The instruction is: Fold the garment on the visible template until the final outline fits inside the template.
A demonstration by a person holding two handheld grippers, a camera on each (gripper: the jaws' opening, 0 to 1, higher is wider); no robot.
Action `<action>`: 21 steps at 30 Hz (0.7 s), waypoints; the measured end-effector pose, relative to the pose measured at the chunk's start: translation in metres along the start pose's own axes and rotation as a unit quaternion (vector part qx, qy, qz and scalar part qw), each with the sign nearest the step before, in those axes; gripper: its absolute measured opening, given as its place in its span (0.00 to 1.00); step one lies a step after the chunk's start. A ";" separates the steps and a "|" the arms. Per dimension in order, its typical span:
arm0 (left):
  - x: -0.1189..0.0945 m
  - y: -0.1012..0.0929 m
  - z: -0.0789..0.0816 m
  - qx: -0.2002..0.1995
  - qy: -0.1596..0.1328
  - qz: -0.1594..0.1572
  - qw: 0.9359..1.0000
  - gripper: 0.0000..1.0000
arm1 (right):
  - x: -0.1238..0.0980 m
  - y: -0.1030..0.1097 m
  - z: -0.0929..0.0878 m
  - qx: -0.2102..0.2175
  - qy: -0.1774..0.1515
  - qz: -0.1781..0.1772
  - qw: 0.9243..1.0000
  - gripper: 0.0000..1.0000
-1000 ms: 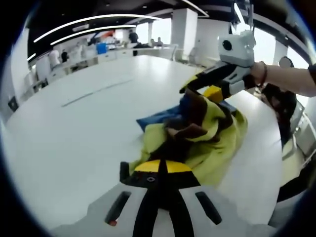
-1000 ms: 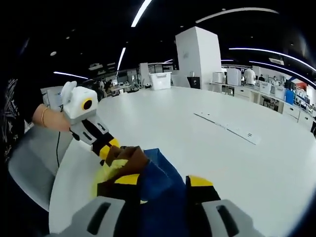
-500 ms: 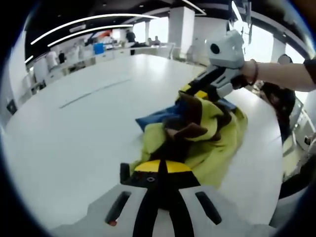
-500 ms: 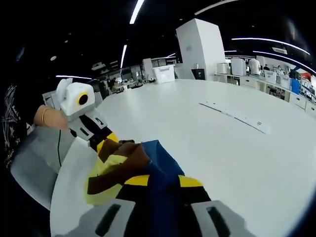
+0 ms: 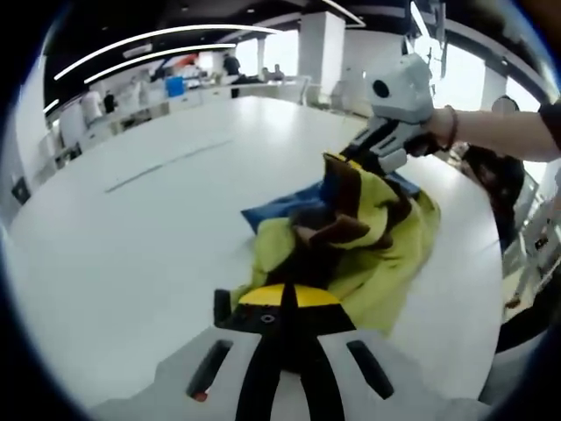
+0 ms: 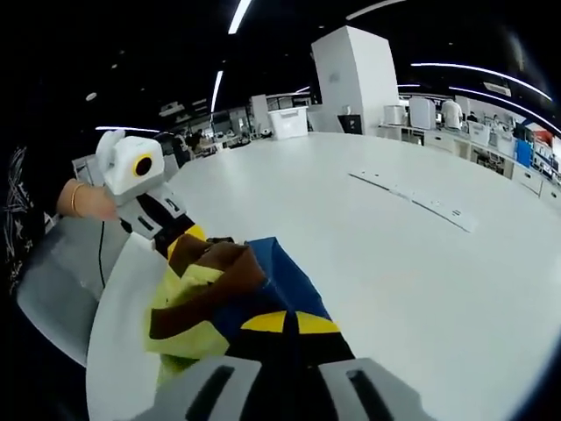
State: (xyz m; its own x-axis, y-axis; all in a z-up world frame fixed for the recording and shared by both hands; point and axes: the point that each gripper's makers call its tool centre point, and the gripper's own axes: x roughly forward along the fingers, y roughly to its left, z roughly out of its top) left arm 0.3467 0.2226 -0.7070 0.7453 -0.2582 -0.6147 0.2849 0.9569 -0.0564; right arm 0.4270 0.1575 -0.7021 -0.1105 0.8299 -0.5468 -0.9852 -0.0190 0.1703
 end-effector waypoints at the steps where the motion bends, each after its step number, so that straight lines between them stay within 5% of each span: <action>1: 0.000 0.000 0.000 0.000 0.000 0.000 1.000 0.00 | -0.001 0.001 0.000 -0.003 0.001 0.002 1.000 0.00; 21: -0.027 0.027 0.007 -0.010 -0.030 0.040 0.999 0.00 | -0.032 -0.003 0.013 -0.017 -0.010 -0.034 0.999 0.00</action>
State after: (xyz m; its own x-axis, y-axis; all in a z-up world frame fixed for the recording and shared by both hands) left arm 0.3387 0.2549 -0.6868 0.8004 -0.1871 -0.5695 0.2106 0.9773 -0.0252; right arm 0.4353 0.1386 -0.6746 -0.0402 0.8410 -0.5396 -0.9942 0.0202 0.1054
